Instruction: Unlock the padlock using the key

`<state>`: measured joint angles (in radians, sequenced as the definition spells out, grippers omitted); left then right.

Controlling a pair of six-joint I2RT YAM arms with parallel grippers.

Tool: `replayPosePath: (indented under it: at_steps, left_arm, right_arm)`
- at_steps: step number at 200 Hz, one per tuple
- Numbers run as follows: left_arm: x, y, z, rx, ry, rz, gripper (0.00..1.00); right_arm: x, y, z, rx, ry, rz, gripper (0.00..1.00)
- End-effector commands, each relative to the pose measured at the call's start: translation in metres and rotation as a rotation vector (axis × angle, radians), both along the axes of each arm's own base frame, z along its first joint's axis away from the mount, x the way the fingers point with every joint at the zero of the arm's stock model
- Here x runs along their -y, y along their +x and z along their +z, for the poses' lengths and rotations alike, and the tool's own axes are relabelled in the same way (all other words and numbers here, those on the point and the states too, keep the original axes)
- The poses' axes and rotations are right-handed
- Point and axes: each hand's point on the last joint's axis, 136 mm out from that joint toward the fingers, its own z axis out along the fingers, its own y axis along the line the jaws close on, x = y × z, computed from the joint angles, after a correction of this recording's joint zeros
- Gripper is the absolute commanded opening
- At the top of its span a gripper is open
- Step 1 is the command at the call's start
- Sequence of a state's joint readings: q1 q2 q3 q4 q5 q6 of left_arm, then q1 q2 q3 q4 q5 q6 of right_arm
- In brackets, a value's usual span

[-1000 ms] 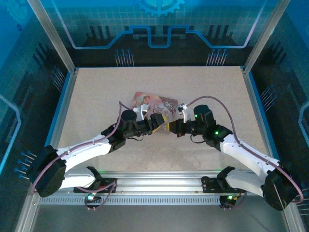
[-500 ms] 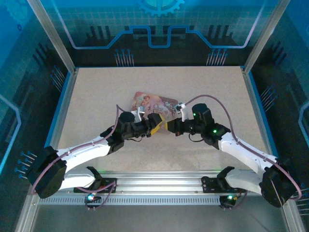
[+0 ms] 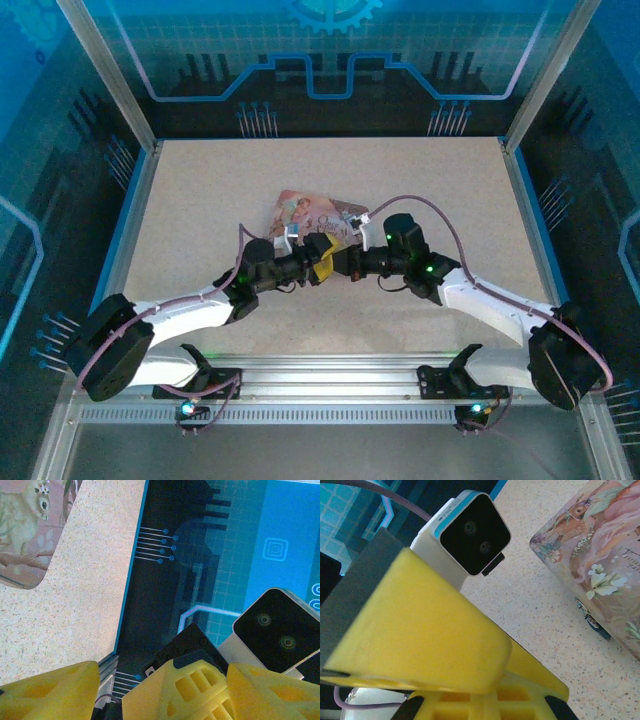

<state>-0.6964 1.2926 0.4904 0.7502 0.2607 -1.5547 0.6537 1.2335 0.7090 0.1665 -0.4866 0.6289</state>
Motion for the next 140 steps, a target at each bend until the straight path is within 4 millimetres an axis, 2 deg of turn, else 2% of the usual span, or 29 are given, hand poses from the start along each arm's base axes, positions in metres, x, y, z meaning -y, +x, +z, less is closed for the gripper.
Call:
replayPosePath:
  at_steps: [1,55,140]
  left_arm:
    - [0.000,0.000,0.013,0.025,-0.060,-0.004,0.66]
    - [0.000,0.001,0.013,0.024,-0.060,-0.005,0.59]
    - [0.003,0.001,0.010,0.010,-0.053,-0.018,0.60]
  right_arm:
    - [-0.005,0.002,0.016,0.030,0.023,-0.001,0.00]
    - [0.009,0.009,0.002,0.034,-0.069,-0.075,0.00]
    - [0.024,0.019,-0.005,0.041,-0.132,-0.178,0.00]
